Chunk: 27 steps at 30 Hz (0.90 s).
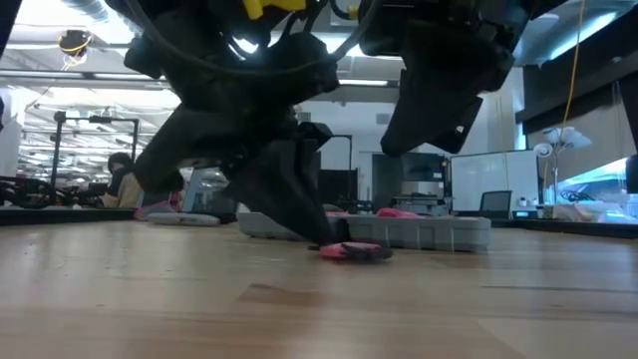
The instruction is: Prefit tool cases
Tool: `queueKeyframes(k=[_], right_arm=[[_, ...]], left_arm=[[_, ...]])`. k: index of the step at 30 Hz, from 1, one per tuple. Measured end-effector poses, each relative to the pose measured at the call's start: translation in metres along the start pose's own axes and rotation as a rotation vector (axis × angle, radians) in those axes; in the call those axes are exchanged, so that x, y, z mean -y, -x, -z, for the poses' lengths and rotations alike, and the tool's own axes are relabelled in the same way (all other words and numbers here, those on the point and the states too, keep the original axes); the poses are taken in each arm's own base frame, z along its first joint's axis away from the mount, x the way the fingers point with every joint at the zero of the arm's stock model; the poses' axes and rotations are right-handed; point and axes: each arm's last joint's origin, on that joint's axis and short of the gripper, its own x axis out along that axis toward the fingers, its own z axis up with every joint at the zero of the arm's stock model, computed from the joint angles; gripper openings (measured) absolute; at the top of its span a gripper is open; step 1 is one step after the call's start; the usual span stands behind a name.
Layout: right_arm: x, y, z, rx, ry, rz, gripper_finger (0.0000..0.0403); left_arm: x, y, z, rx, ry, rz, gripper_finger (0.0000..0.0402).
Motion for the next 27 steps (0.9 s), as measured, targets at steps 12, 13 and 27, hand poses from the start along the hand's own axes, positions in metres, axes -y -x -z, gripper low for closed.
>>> queueKeyframes(k=[12,13,27], right_arm=[[-0.004,0.000,-0.001,0.019,0.004,-0.036,0.0000],[-0.005,0.000,-0.001,0.017,0.002,-0.040,0.0000],[-0.018,-0.007,0.013,0.086,-0.204,0.050,0.0000]], left_arm=[[-0.006,0.005,-0.011,0.049,-0.089,-0.010,0.0000],[-0.007,0.005,-0.010,0.049,-0.101,-0.004,0.0000],[0.010,-0.007,0.005,-0.084,0.132,0.062,0.0000]])
